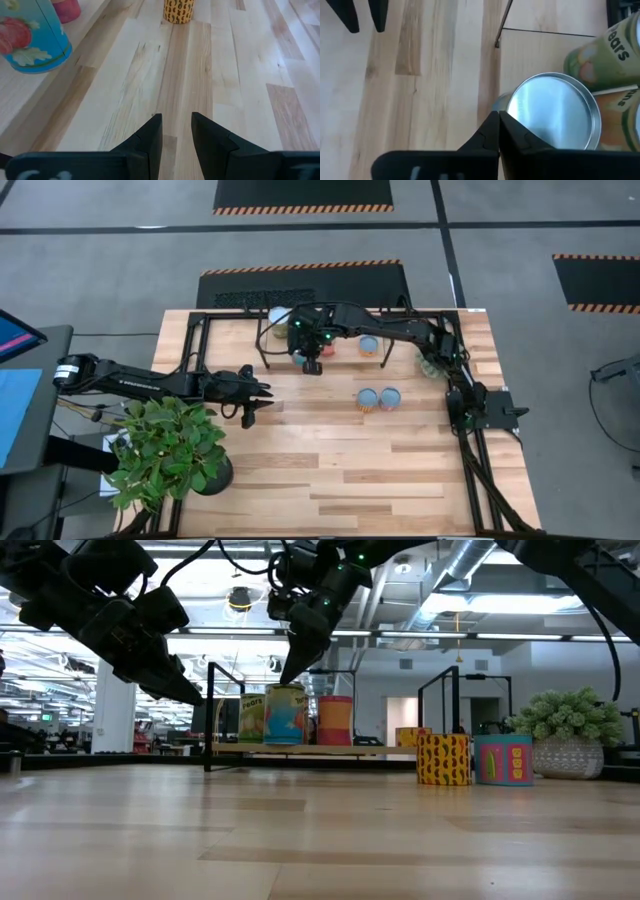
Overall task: Pick and place cans onto a shelf
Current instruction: Put the canned tomatoes on the shelf
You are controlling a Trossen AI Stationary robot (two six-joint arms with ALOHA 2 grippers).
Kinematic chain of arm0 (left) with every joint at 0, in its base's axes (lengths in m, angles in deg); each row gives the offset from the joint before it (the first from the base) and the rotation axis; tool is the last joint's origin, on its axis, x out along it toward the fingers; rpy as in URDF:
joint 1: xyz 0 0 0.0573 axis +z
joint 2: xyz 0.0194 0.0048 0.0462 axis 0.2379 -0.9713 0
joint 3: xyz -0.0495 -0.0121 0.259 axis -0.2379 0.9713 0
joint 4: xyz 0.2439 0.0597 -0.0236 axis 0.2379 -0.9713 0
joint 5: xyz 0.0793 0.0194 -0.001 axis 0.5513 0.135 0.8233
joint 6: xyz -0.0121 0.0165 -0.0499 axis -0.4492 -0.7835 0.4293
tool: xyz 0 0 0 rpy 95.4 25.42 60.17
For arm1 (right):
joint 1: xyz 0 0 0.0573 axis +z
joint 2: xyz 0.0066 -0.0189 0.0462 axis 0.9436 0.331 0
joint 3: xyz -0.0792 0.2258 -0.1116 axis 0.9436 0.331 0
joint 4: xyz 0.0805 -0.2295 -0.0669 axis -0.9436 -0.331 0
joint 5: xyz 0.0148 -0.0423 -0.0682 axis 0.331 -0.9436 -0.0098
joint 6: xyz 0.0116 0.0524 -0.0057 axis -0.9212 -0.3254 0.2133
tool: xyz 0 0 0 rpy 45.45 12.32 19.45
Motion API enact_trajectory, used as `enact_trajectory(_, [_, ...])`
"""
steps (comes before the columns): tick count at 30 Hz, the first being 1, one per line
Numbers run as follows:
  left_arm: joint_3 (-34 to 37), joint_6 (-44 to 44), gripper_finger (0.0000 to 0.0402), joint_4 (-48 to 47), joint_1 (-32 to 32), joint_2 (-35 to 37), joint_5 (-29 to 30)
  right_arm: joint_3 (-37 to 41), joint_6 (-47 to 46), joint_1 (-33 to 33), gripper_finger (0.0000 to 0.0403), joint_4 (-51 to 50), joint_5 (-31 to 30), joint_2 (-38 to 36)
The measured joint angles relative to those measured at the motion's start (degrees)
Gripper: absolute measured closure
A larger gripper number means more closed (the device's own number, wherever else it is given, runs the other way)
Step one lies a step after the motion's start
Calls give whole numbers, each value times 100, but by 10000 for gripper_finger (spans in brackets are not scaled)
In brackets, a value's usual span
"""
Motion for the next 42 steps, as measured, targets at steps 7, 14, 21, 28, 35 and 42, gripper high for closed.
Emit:
enact_trajectory(7, [0,2,308,0,-1,0,2,0,41,-34,380,168,-2,0])
enact_trajectory(14, [0,6,308,0,-2,0,0,0,44,-13,387,121,-4,0])
enact_trajectory(21, [0,5,308,0,0,0,2,0,119,104,374,133,-2,0])
enact_trajectory(28, [0,50,308,-2,0,0,2,2,140,190,383,-52,-188,-72])
enact_trajectory(35, [0,50,308,-29,-2,0,78,-15,-330,324,383,-1407,-1098,-696])
enact_trajectory(42, [-4,193,308,558,2,-2,1481,-7,-1087,314,372,-3238,-1108,-1051])
